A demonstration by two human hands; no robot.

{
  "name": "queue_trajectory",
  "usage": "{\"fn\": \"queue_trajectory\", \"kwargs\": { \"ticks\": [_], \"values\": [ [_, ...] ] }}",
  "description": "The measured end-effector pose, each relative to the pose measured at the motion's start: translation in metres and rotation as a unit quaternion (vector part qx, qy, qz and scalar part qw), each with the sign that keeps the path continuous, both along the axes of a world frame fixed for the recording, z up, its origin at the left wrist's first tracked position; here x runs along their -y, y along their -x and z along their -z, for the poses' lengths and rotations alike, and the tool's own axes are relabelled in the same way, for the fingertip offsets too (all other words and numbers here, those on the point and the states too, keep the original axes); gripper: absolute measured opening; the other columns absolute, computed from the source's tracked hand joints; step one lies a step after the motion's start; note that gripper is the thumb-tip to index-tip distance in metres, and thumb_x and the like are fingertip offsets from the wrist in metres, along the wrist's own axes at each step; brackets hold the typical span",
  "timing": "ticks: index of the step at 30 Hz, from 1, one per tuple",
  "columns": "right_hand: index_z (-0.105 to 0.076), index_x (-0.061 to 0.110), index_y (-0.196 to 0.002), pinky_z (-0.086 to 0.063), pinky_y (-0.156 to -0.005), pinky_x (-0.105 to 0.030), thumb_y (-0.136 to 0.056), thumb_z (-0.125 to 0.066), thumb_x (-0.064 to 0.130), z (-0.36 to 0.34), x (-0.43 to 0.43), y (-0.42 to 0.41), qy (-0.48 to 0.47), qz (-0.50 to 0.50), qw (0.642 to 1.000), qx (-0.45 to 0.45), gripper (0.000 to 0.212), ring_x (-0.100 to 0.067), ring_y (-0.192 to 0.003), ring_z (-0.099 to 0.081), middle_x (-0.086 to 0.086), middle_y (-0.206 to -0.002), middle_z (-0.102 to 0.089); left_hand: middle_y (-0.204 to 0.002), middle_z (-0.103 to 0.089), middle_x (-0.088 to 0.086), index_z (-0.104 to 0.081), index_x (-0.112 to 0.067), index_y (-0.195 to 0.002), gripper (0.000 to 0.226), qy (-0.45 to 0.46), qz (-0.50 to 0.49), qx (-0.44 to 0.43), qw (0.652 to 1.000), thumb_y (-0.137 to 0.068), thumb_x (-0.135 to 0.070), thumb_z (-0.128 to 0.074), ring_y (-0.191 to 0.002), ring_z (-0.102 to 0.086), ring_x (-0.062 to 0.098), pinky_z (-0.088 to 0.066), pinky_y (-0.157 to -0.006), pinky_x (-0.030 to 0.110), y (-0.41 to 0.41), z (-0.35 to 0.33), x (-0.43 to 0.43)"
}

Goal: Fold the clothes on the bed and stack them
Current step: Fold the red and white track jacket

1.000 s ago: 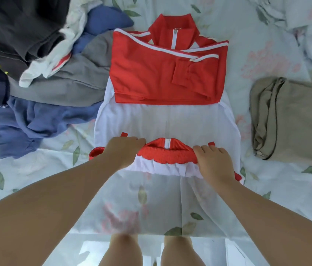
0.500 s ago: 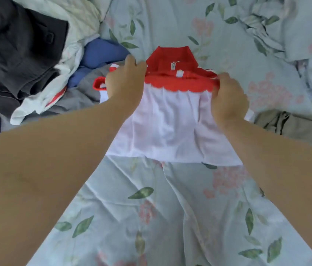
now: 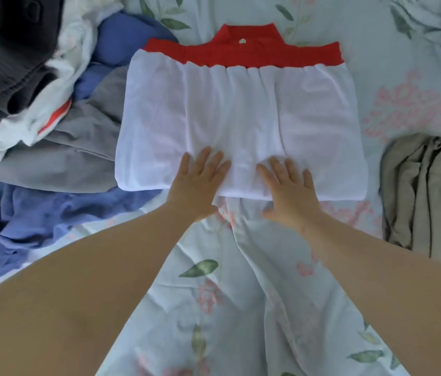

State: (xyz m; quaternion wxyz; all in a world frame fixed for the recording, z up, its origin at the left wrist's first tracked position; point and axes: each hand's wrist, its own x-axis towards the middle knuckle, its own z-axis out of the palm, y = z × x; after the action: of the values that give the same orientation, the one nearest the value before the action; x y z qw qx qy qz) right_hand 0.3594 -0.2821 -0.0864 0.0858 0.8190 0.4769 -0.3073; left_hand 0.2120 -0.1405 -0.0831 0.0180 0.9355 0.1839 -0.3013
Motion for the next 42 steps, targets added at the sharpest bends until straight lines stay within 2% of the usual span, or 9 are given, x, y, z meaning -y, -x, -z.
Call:
{"fn": "queue_trajectory", "kwargs": {
  "ticks": [4, 8, 12, 16, 22, 29, 32, 37, 42],
  "values": [
    [-0.014, 0.029, -0.15, -0.006, -0.116, -0.048, -0.079, -0.071, 0.035, 0.016, -0.005, -0.011, -0.046, -0.015, 0.999, 0.018, 0.091, -0.028, -0.147, -0.002, 0.001, -0.159, -0.006, -0.14, -0.049, 0.013, -0.051, -0.012, -0.135, 0.06, -0.064, 0.062, 0.115, 0.989, -0.078, -0.029, -0.055, -0.128, -0.047, 0.037, -0.039, -0.1, 0.057, 0.001, 0.016, -0.013],
    [-0.048, 0.01, -0.136, -0.027, -0.109, -0.048, -0.088, -0.056, 0.003, 0.017, -0.009, -0.022, -0.166, -0.021, 0.986, 0.03, 0.049, -0.04, -0.137, -0.031, -0.011, -0.144, -0.044, -0.12, -0.065, 0.012, -0.067, -0.01, -0.116, 0.048, -0.045, 0.06, 0.145, 0.987, -0.078, -0.012, -0.036, -0.111, -0.061, 0.037, -0.05, -0.085, 0.053, -0.004, 0.012, -0.016],
    [-0.051, 0.015, -0.133, -0.037, -0.094, -0.038, -0.095, -0.044, 0.008, 0.002, -0.009, -0.024, -0.129, 0.034, 0.991, -0.028, 0.039, -0.03, -0.128, -0.043, -0.008, -0.134, -0.051, -0.125, -0.061, 0.015, -0.062, -0.004, -0.121, 0.044, 0.012, 0.014, 0.203, 0.979, -0.077, 0.001, -0.056, -0.119, -0.054, 0.041, -0.044, -0.095, 0.056, -0.004, 0.005, -0.015],
    [-0.057, 0.019, -0.122, -0.041, -0.075, -0.035, -0.097, -0.043, 0.015, -0.019, 0.008, -0.016, -0.075, 0.041, 0.996, -0.035, 0.029, -0.034, -0.099, -0.057, -0.012, -0.108, -0.061, -0.15, -0.035, -0.006, -0.035, -0.02, -0.144, 0.049, 0.061, -0.02, 0.097, 0.993, -0.096, -0.007, -0.037, -0.142, -0.025, 0.019, -0.027, -0.11, 0.037, 0.001, -0.015, -0.002],
    [-0.058, 0.015, -0.117, -0.034, -0.07, -0.025, -0.098, -0.041, 0.019, -0.052, 0.055, 0.022, 0.08, -0.013, 0.986, -0.146, 0.026, -0.026, -0.094, -0.056, -0.009, -0.107, -0.062, -0.125, -0.058, -0.002, -0.049, -0.029, -0.131, 0.035, 0.179, -0.024, -0.069, 0.981, -0.1, -0.019, -0.034, -0.111, -0.057, 0.025, -0.046, -0.089, 0.034, 0.031, -0.043, 0.043],
    [-0.058, 0.015, -0.123, -0.035, -0.08, -0.024, -0.092, -0.055, 0.024, -0.051, 0.088, 0.054, 0.224, -0.047, 0.92, -0.319, 0.032, -0.016, -0.102, -0.053, -0.004, -0.121, -0.06, -0.125, -0.059, -0.002, -0.04, -0.039, -0.137, 0.047, 0.29, 0.004, -0.208, 0.934, -0.094, -0.058, -0.035, -0.118, -0.053, 0.023, -0.042, -0.097, 0.035, 0.065, -0.049, 0.077],
    [-0.057, 0.021, -0.125, -0.04, -0.089, -0.021, -0.085, -0.068, 0.029, -0.047, 0.074, 0.042, 0.112, 0.17, 0.9, -0.385, 0.042, -0.012, -0.104, -0.056, 0.005, -0.11, -0.059, -0.13, -0.054, -0.01, -0.019, -0.046, -0.146, 0.058, 0.323, -0.123, -0.121, 0.931, -0.092, -0.063, -0.033, -0.12, -0.051, 0.017, -0.039, -0.096, 0.032, 0.05, -0.048, 0.064],
    [-0.04, 0.025, -0.138, -0.047, -0.084, -0.037, -0.091, -0.053, 0.021, -0.037, 0.037, 0.003, -0.127, 0.26, 0.942, -0.173, 0.048, -0.028, -0.098, -0.059, -0.008, -0.107, -0.063, -0.124, -0.052, 0.005, -0.021, -0.031, -0.147, 0.059, 0.172, -0.279, 0.138, 0.935, -0.095, -0.039, -0.048, -0.111, -0.053, 0.025, -0.044, -0.09, 0.039, 0.014, -0.034, 0.025],
    [-0.01, 0.024, -0.149, -0.056, -0.07, -0.039, -0.086, -0.063, 0.017, -0.014, 0.014, -0.035, -0.092, 0.323, 0.917, -0.214, 0.082, -0.029, -0.069, -0.066, -0.013, -0.083, -0.067, -0.102, -0.066, 0.011, -0.016, -0.027, -0.148, 0.075, 0.151, -0.328, 0.113, 0.926, -0.088, -0.036, -0.059, -0.095, -0.063, 0.031, -0.05, -0.081, 0.04, -0.014, -0.013, -0.016]
  ]
}}
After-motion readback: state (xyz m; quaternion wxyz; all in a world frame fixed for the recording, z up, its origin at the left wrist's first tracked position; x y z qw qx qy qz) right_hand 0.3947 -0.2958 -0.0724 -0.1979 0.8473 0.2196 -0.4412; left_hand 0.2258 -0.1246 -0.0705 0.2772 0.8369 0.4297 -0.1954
